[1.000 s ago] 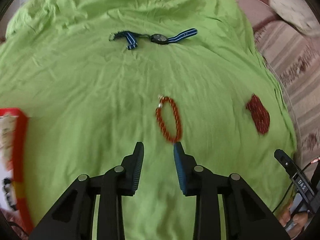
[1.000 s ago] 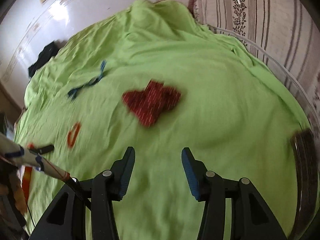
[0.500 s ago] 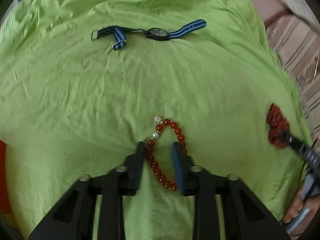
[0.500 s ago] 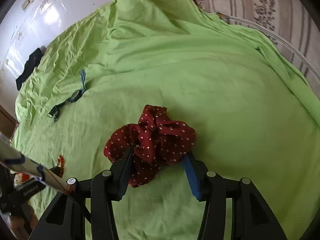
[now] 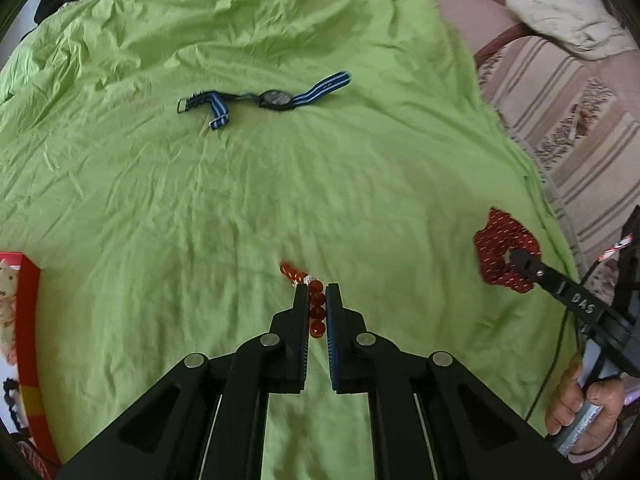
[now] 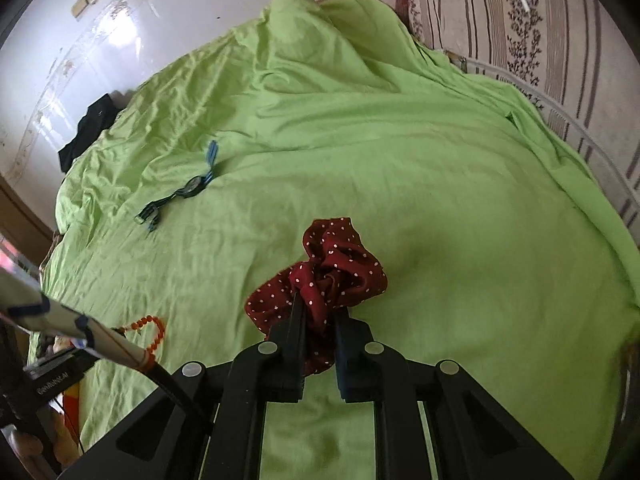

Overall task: Organize jewelry
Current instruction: 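Grasp the red bead bracelet with left tool while right tool grasps red polka-dot scrunchie, then carry the red bracelet and red scrunchie toward the tray with both tools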

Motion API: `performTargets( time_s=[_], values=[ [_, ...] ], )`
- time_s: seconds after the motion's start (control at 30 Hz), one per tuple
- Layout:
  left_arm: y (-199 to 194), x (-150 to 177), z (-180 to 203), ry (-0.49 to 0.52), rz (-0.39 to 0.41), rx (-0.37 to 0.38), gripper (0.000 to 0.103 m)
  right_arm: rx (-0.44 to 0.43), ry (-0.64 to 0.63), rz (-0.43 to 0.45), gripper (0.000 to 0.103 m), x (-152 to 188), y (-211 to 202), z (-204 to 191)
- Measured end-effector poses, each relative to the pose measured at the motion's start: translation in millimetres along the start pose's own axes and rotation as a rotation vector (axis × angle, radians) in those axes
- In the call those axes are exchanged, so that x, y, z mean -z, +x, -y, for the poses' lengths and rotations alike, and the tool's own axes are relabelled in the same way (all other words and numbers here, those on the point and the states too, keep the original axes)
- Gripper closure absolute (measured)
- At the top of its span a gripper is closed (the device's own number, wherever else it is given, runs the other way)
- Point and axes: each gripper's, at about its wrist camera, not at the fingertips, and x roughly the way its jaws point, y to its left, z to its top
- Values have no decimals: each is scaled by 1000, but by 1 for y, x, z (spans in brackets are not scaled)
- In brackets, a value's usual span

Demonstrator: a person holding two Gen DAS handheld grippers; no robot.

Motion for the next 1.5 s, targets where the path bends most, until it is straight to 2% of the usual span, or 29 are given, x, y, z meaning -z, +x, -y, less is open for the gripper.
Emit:
performTargets(
  time_s=[0.27, 0.37, 0.47, 0.53, 0.6, 0.63, 0.7, 0.73, 0.77, 0.8, 0.9, 1.1, 1.17, 1.23, 1.27, 1.3, 1.33, 1.37, 1.4, 1.5],
  values=[
    [-46, 33, -4, -28, 13, 77, 96, -87, -6, -28, 91, 34, -35, -18],
    [-54, 54, -13, -43, -5, 83, 96, -146, -24, -62, 90, 59, -43, -31],
    [-51, 79, -28, -42, -41, 54, 96, -198, -43, -101, 90, 90, -46, -44],
    [-42, 90, -40, -31, -69, -32, 96, -174, -79, -134, 85, 108, -39, -51],
    [-41, 94, -52, -43, -79, -73, 96, -119, -110, -137, 80, 118, -34, -53],
    [-46, 95, -58, -61, -70, -63, 96, -106, -125, -131, 76, 121, -35, -54],
    [-59, 95, -65, -76, -39, -41, 92, -98, -137, -108, 57, 123, -42, -53],
    [-65, 94, -68, -81, -23, -36, 84, -92, -138, -90, 55, 123, -46, -52],
    [-70, 95, -71, -93, -7, -36, 74, -88, -137, -77, 54, 122, -50, -51],
    [-71, 96, -75, -103, 4, -36, 70, -88, -135, -68, 54, 121, -52, -50],
    [-64, 98, -73, -103, -12, -36, 69, -93, -118, -57, 54, 117, -54, -49],
    [-23, 100, -55, -48, -89, -37, 68, -90, -117, -80, 54, 114, -36, -57],
    [-15, 102, -52, -44, -101, -39, 61, -85, -115, -89, 52, 116, -28, -60],
    [-14, 106, -44, -20, -81, -51, 57, -79, -110, -96, 51, 117, -22, -61],
    [-15, 107, -42, -11, -80, -54, 57, -74, -109, -96, 51, 118, -20, -61],
    [-16, 109, -38, 7, -84, -54, 62, -70, -109, -95, 51, 120, -18, -62],
    [-17, 111, -36, 16, -88, -51, 87, -69, -112, -96, 54, 120, -16, -62],
    [-17, 112, -34, 21, -99, -42, 96, -69, -115, -94, 70, 121, -16, -63],
    [-22, 113, -32, 17, -96, -35, 96, -69, -115, -92, 80, 121, -17, -64],
    [-41, 116, -30, 4, -51, -24, 96, -89, -94, -80, 87, 120, -25, -63]
  ],
)
